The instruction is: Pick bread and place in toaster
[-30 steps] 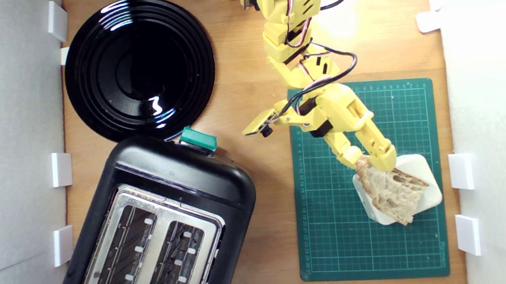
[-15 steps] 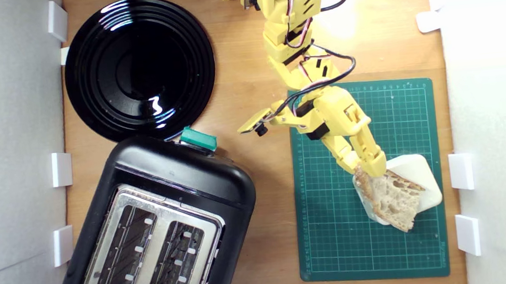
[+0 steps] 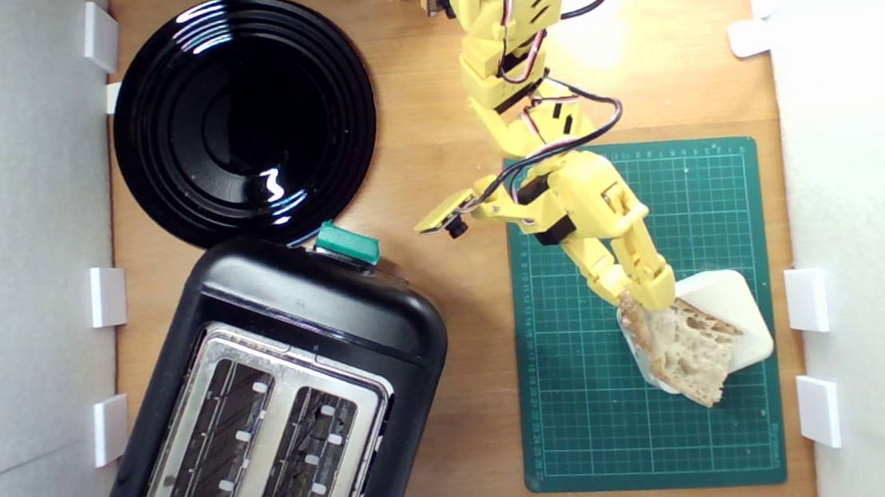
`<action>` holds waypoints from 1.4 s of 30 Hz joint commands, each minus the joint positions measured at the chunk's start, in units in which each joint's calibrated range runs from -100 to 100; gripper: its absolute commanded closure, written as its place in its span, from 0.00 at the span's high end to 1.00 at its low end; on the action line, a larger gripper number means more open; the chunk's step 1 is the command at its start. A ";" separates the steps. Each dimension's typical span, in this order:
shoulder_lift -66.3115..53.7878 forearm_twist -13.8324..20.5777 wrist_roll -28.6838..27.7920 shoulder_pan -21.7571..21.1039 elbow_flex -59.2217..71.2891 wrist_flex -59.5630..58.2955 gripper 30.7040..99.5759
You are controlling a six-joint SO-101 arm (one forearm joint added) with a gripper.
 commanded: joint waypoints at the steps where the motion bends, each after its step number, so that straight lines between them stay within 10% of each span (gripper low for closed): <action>1: -8.44 -0.39 -0.11 -0.23 -1.65 -1.44 0.39; 22: -50.53 -0.48 0.52 0.09 -3.74 39.43 0.39; 42: -50.78 -0.39 12.97 -0.31 -58.66 89.43 0.39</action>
